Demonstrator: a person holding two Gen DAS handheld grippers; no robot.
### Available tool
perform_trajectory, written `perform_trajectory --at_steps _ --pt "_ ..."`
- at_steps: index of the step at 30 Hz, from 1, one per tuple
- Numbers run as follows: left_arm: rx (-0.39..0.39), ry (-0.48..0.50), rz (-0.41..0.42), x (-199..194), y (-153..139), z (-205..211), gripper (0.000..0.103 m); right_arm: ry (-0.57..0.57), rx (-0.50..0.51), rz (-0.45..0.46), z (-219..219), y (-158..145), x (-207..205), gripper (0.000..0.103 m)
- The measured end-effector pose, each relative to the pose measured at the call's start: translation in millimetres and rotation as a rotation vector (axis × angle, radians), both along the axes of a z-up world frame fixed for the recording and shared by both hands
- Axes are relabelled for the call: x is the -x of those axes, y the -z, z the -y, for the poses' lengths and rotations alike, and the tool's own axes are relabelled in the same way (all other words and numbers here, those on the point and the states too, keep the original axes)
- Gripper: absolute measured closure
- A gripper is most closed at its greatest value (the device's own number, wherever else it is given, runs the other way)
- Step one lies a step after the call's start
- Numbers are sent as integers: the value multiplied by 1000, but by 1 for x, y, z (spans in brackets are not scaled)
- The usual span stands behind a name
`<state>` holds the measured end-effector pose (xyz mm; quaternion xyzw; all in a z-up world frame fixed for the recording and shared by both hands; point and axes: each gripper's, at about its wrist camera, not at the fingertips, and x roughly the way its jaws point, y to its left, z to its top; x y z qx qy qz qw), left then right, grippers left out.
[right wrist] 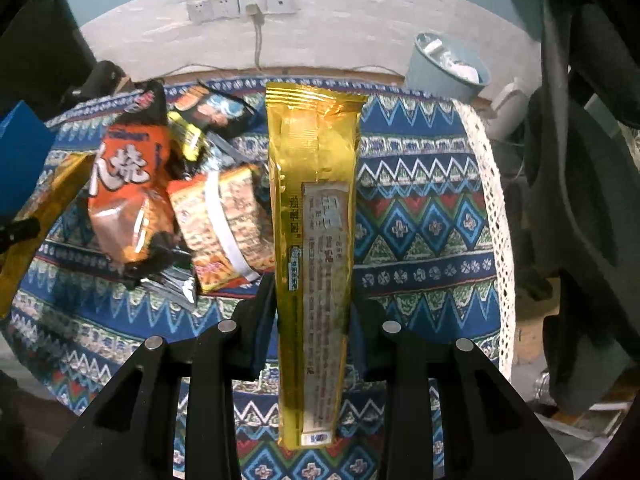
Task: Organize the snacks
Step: 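Grasp a gold bar with the left tool while the right tool grasps another gold bar, then carry both gold bars over the box and open both tools to drop them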
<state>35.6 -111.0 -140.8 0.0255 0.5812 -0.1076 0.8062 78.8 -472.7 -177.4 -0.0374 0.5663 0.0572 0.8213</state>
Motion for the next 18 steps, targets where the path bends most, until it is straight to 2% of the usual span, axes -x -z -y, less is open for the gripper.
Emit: perform_trajectory --at_steps 6,18 --pt "34 -6 48 3 -19 1 72 -15 -4 39 -9 -17 8 73" --pt "21 14 183 24 -65 -8 72 -34 -20 138 -23 -58 15 73"
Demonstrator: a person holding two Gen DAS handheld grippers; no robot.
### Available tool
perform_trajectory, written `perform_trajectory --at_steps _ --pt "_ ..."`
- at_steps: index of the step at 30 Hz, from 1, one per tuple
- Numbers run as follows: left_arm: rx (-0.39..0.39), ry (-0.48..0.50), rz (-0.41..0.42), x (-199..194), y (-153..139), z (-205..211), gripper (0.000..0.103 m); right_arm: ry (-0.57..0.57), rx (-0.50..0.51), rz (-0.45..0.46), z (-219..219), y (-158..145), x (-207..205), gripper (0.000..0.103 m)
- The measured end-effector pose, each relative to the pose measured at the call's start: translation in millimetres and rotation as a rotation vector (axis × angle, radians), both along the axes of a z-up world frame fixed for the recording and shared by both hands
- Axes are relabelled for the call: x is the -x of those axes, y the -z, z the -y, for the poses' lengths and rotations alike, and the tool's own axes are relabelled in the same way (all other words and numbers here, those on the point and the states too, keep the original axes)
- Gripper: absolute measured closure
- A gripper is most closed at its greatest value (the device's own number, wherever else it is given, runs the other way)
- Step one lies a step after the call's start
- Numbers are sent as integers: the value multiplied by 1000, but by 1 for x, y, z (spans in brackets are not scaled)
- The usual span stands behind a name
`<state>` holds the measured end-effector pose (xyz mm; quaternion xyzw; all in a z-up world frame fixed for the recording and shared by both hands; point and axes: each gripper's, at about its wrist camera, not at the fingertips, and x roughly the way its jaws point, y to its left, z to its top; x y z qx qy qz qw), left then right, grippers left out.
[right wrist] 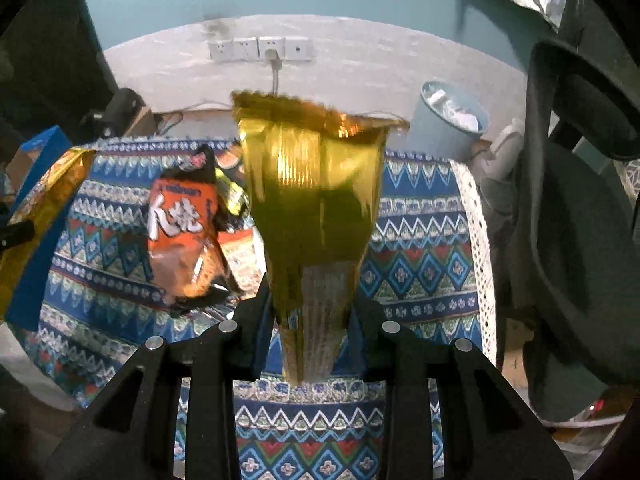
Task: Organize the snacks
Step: 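Carry both gold bars over the box and open both tools to drop them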
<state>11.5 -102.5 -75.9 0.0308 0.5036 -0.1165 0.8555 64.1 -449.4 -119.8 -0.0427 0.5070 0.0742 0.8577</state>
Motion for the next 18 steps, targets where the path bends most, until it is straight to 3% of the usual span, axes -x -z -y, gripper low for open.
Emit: perform_trajectory --at_steps 18 --pt "8 -23 152 24 -54 -38 72 -78 -54 142 -44 -75 9 74"
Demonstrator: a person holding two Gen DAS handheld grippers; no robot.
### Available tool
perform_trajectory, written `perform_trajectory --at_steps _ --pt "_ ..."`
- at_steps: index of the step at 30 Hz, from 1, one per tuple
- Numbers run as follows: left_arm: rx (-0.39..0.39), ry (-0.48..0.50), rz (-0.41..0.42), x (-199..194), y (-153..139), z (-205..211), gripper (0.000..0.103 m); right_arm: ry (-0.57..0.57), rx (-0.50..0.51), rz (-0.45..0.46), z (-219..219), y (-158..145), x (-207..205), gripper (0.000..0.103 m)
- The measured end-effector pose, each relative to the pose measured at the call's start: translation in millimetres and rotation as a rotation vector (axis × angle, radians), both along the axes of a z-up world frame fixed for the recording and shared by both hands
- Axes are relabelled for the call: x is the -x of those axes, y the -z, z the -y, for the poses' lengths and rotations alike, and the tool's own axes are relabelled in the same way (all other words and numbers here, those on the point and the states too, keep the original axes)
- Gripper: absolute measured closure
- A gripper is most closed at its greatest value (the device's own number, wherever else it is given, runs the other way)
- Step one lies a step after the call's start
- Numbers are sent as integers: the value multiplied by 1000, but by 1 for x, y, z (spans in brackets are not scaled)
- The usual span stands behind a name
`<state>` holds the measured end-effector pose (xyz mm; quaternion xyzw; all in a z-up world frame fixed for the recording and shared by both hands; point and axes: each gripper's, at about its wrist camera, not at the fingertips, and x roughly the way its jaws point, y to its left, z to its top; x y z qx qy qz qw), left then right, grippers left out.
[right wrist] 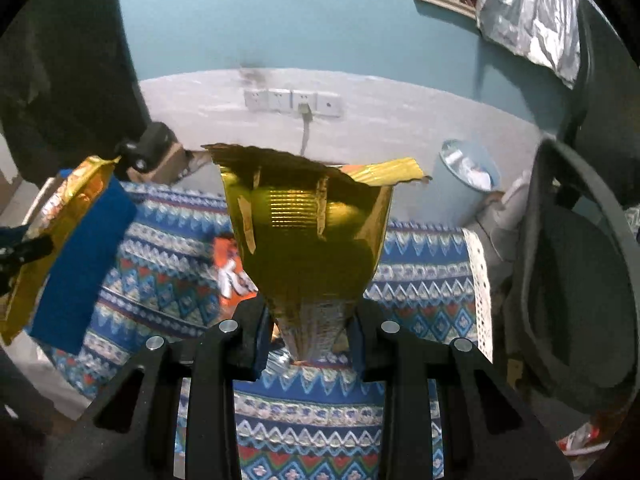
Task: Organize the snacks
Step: 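Carry both gold bars over the box and open both tools to drop them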
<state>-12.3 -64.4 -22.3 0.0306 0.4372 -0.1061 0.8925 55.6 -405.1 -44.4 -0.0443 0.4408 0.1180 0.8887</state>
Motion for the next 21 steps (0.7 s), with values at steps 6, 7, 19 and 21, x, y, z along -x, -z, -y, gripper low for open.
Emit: perform_trajectory --at_steps 6,7,19,21 --pt "12 -36 16 8 -7 -26 72 -72 -50 29 -31 -26 6 74" --pt "15 -43 18 10 -7 -32 72 -91 -59 35 -39 -31 8 74" --pt "29 -147 50 23 -17 -95 72 -275 -143 59 -126 -70 19 73" --pt "32 -164 52 25 -17 -106 72 -303 -148 57 -140 -73 19 73"
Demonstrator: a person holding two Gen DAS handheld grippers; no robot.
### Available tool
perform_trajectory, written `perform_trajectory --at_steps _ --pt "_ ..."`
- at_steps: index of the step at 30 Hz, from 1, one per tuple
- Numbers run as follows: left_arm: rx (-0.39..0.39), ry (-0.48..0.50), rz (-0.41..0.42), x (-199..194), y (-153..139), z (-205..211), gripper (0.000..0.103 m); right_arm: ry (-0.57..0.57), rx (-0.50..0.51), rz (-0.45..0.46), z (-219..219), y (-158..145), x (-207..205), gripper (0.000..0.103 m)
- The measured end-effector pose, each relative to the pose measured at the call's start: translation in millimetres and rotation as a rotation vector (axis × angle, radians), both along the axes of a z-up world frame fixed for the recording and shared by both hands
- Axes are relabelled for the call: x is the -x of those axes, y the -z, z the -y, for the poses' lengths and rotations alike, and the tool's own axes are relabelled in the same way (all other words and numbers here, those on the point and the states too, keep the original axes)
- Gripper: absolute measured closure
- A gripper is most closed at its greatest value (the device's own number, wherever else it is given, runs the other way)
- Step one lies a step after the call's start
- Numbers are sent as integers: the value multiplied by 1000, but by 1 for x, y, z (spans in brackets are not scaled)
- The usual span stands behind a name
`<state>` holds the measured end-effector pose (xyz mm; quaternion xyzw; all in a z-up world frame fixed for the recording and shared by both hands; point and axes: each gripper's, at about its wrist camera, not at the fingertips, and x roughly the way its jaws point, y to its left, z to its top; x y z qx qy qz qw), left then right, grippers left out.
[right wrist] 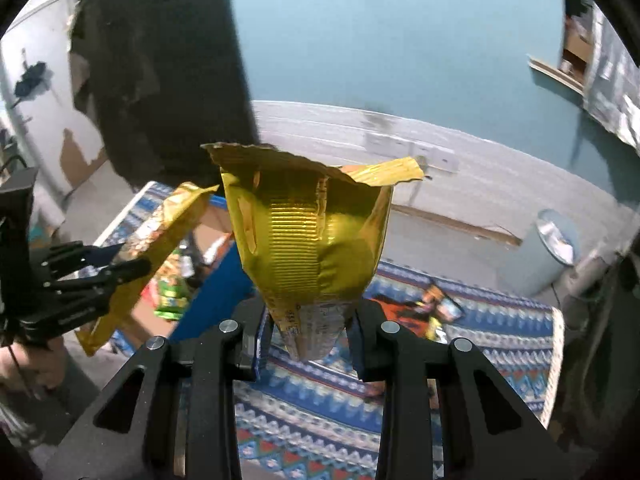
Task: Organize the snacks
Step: 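Carry both gold bars over the box and open both tools to drop them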
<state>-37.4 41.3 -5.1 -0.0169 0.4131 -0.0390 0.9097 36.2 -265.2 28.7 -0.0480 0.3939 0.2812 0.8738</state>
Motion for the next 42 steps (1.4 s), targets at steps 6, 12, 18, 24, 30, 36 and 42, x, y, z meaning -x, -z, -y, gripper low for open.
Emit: perform_trajectory --at_steps 6,12,18,24,30,36,42 --pt "-8 -55 11 6 0 -32 72 -80 -25 -13 -38 -7 4 73" --pt "14 -97 7 12 5 -61 72 -153 -44 -20 -77 -15 10 73" --pt "13 -135 23 16 5 -83 72 -214 -40 -29 -113 -17 16 73" --pt "26 -175 21 17 9 -104 72 -269 -23 -52 -147 -12 24 73" --pt "36 -203 10 12 22 -118 72 -305 -10 -106 -169 2 24 73" --pt "69 -217 -7 6 32 -128 72 -327 4 -199 -189 26 19 73" --pt "58 -220 -6 1 38 -131 78 -326 32 -263 -203 49 10 73"
